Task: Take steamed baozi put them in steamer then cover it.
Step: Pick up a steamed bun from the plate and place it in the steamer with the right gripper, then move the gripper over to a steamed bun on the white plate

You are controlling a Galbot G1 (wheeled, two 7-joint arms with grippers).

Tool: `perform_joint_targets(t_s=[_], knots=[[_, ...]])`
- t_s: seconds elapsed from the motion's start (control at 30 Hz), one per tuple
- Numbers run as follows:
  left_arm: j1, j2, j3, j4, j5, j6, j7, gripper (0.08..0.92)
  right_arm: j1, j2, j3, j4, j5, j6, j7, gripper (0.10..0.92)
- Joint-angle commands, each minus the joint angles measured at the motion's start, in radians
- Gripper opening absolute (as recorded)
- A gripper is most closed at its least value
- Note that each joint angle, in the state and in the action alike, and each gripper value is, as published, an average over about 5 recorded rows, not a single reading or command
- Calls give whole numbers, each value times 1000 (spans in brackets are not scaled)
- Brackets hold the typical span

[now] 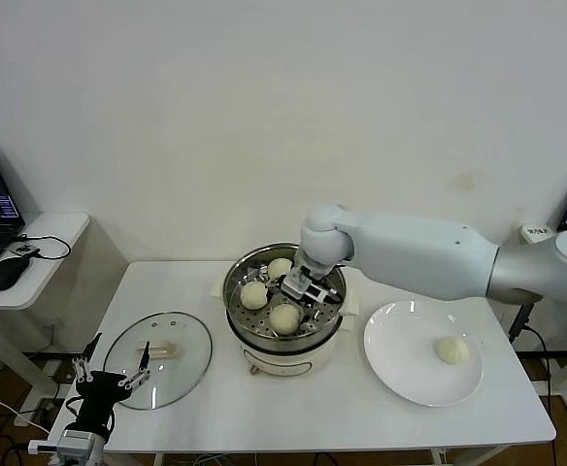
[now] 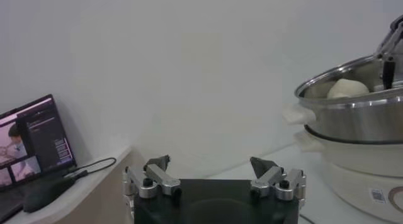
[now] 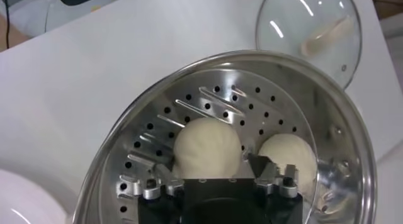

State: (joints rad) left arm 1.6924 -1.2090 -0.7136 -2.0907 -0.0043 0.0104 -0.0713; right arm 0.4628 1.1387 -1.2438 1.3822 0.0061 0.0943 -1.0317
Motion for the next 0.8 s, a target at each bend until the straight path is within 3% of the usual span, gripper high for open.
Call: perform_joint_targets(t_s=[0.03,0.37,0.63,0.8], knots=[[-2,4,-1,0,0,-1,1,823,71,-100,59,29,44,-95,-27,819],[-7,22,7,-5,-1,0,2,823,109,-384,159,81,129,-407,-65,823],[-17,35,18,3,-2,3,3,823,-88,-649,287,140,10,-389,-89,823],[-19,42,24,1,-1,9,4,823,-335,-734,461,149,-81,-349,-99,823]])
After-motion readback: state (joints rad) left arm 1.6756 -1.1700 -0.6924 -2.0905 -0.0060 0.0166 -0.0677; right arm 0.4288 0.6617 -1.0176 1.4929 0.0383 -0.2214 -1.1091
